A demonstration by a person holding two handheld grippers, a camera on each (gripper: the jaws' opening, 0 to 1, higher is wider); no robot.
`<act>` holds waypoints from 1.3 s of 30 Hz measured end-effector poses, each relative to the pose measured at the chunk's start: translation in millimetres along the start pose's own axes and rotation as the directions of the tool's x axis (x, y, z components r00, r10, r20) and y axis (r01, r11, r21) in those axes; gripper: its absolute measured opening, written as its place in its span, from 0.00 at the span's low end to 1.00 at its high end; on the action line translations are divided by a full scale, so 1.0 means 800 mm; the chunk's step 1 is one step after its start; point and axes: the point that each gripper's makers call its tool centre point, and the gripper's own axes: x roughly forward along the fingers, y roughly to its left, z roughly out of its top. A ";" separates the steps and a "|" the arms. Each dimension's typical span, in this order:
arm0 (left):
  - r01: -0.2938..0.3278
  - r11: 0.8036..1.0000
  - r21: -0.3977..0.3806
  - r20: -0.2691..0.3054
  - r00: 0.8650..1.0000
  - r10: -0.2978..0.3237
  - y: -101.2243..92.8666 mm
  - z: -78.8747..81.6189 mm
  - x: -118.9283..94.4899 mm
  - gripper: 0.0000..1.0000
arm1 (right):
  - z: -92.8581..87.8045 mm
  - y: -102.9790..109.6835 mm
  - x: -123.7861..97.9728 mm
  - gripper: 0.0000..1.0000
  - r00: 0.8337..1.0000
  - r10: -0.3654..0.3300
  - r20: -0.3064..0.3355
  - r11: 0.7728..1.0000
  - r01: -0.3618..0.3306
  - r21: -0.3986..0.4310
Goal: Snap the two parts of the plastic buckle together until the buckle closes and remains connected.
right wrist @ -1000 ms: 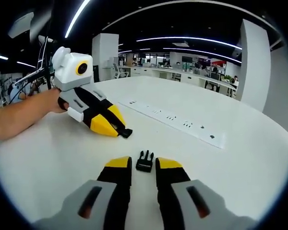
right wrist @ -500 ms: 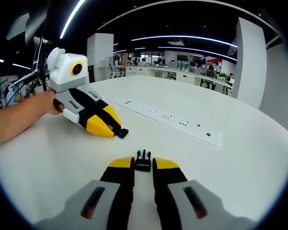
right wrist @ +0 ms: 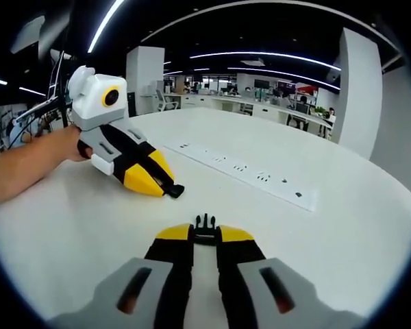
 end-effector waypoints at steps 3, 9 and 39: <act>0.005 1.000 0.000 0.000 1.000 -0.005 -0.001 0.000 0.000 0.12 | 0.000 0.000 0.000 0.12 1.000 -0.003 0.001 1.000 0.003 -0.004; -0.001 1.000 0.010 0.008 1.000 0.001 0.000 0.002 0.001 0.12 | 0.002 -0.005 0.005 0.12 1.000 0.002 0.004 1.000 -0.002 -0.009; -0.030 0.999 -0.021 -0.008 1.000 0.029 0.005 0.009 -0.008 0.11 | 0.013 -0.013 0.001 0.11 1.000 0.017 0.020 1.000 -0.017 -0.001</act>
